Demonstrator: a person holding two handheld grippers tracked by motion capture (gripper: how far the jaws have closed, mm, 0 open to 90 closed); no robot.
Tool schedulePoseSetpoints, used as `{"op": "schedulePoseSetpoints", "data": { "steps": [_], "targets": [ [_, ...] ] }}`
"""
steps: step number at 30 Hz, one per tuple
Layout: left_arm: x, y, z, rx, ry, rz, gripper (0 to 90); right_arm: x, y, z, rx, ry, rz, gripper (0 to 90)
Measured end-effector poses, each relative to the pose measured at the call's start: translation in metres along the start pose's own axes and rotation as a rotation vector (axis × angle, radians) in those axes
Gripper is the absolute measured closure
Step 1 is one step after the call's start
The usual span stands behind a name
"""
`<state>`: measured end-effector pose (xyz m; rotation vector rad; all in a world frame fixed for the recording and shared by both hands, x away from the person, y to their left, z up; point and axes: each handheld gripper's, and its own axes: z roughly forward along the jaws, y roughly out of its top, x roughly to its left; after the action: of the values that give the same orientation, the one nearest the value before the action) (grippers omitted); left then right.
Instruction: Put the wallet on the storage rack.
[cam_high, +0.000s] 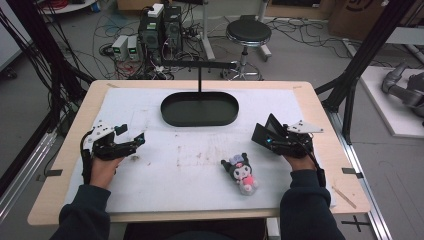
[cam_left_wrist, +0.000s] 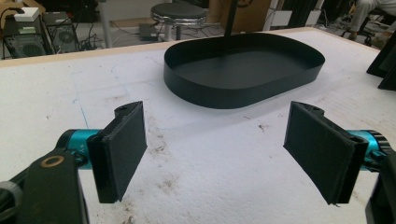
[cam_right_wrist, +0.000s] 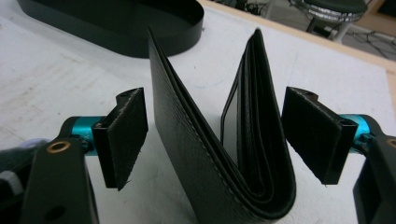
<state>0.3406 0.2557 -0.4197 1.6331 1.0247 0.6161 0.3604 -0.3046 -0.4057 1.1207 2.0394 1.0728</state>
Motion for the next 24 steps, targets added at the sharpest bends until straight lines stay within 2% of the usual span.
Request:
{"op": "schedulePoseSetpoints", "data": {
  "steps": [2,4,5,6,11,14,15,19,22,24],
  "targets": [
    [0.0,0.0,0.0,0.002,0.001,0.002,20.6,-0.002,-0.003,0.006,0.021,0.013,0.01,26.9],
    [-0.001,0.0,0.0,0.002,0.001,0.0,20.6,-0.004,-0.006,0.01,0.061,0.027,0.015,38.4],
    [0.0,0.0,0.0,0.002,0.001,0.001,20.6,-0.006,-0.007,0.011,0.061,0.047,0.024,50.3],
    [0.0,0.0,0.0,0.002,0.001,0.001,20.6,-0.006,-0.007,0.011,0.061,0.047,0.024,50.3],
    [0.0,0.0,0.001,0.0,-0.002,-0.002,20.7,-0.007,-0.006,0.007,0.036,0.092,0.038,73.4],
    [0.0,0.0,0.001,0.002,-0.003,0.0,20.6,-0.007,-0.004,0.004,0.012,0.114,0.065,76.5],
    [0.0,0.0,0.001,0.002,-0.003,0.0,20.6,-0.007,-0.003,0.002,0.005,0.132,0.088,76.7],
    [-0.001,-0.001,0.001,0.003,-0.001,-0.001,20.6,-0.006,0.008,-0.006,-0.069,0.167,0.123,77.3],
    [-0.001,0.0,0.001,0.006,-0.006,0.006,20.6,-0.004,0.014,-0.008,-0.09,0.183,0.13,77.3],
    [-0.001,-0.001,0.002,0.006,-0.008,0.008,20.6,-0.001,0.022,-0.009,-0.111,0.195,0.11,77.4]
  ]
}}
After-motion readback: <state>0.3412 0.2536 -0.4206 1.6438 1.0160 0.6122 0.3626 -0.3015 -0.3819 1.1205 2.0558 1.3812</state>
